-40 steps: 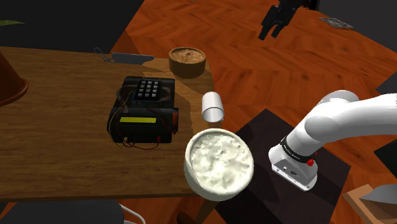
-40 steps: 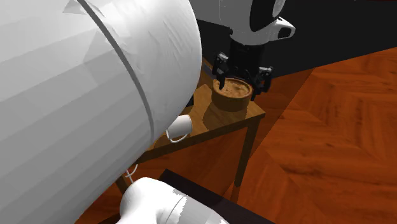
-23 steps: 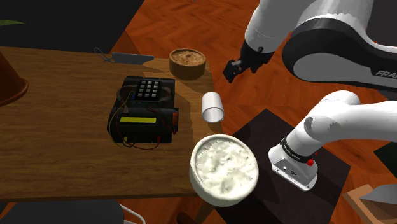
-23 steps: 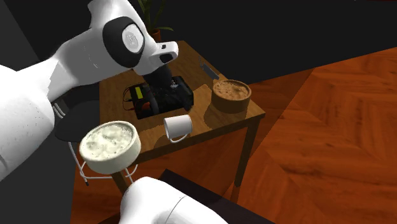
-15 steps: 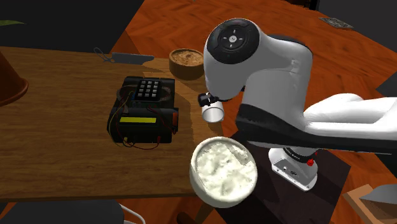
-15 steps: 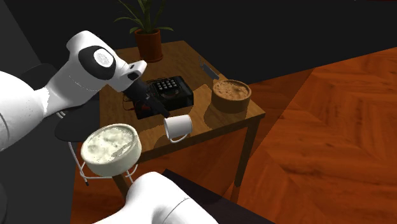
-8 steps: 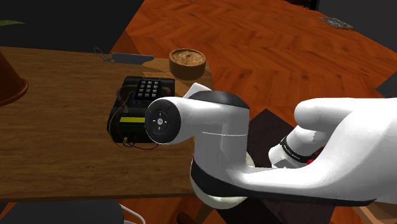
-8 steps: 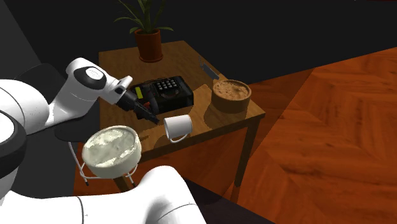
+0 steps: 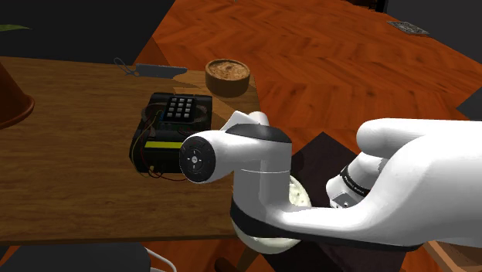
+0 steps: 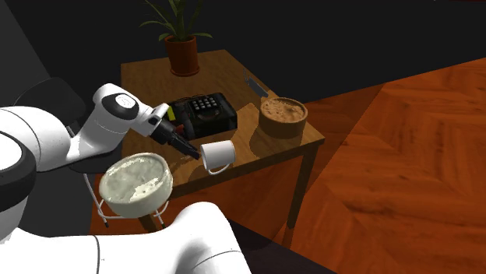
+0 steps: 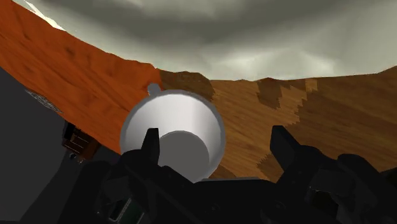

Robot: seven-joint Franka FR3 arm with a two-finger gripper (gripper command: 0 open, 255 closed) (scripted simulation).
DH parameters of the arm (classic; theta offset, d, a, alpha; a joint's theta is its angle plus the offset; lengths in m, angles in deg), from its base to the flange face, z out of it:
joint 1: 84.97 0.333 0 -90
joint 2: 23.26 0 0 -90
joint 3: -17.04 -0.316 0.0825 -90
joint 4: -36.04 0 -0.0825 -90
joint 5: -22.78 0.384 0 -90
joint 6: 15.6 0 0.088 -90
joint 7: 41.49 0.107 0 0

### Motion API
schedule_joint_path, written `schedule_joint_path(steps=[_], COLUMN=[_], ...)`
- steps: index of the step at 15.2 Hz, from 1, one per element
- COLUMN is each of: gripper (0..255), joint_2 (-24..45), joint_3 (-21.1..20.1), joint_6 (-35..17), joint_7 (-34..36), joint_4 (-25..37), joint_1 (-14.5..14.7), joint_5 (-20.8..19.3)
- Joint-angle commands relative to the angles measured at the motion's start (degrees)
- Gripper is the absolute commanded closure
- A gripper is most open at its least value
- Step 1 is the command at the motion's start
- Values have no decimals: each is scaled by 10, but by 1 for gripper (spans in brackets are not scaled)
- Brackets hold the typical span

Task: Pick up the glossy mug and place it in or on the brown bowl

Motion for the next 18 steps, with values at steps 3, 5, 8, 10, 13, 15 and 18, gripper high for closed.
schedule_joint_path(steps=[3,5,8,10,13,15,18], gripper=[0,0,0,255,255,255,255], joint_2=[-1,-1,-1,-1,-1,-1,-1], joint_3=[-6,-6,-6,-5,-5,-5,-6], joint_6=[-29,-29,-29,-28,-28,-28,-29], joint_7=[-3,-3,-3,-3,-3,-3,-3], joint_4=[-13,-13,-13,-12,-13,-13,-13], joint_1=[-9,-9,-9,-8,-8,-8,-9], joint_5=[3,3,3,2,2,2,3])
